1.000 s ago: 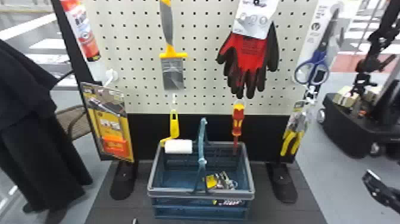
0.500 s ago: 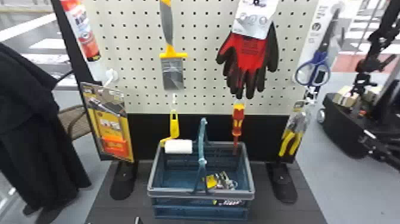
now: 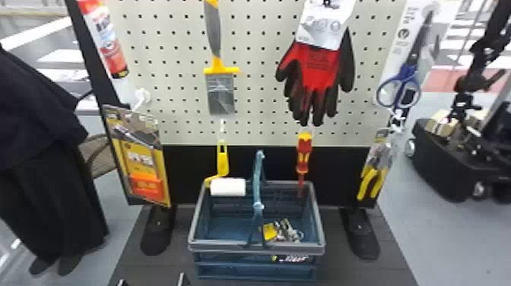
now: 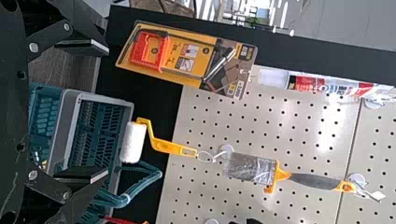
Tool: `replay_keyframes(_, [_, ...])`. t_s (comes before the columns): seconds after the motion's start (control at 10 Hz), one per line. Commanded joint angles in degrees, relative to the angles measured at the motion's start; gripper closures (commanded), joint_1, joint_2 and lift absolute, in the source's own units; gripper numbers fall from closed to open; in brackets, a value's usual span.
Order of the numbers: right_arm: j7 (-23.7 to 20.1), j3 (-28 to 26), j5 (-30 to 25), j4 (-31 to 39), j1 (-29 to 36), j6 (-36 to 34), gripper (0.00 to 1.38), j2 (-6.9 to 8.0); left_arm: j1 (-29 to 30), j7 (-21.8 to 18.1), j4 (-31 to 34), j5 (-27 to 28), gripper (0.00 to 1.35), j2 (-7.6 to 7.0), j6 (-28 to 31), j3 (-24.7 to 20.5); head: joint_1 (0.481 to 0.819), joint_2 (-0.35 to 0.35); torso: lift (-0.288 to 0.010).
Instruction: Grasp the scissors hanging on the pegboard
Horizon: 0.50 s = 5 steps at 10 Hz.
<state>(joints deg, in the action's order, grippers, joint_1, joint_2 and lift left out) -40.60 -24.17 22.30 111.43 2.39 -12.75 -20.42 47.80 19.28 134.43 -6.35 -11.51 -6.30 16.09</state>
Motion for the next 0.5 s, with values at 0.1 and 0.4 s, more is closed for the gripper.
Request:
replay_keyframes(0.1, [-0.1,1.6,1.0,-4.2,-7.5,0.0,0.32,-2.16,-1.6,0.7,-0.9,-1.2,0.37,-1.41,-0.5,1.3,0.549,0.0,-0.1])
replay_keyframes(0.4, [-0.9,6.9,5.5,-9.8,-14.5,-1.8,0.32,-5.42,-2.0,1.0,-1.5,-1.7,0.37,-1.77,-1.0,1.6,0.549,0.0,-0.1])
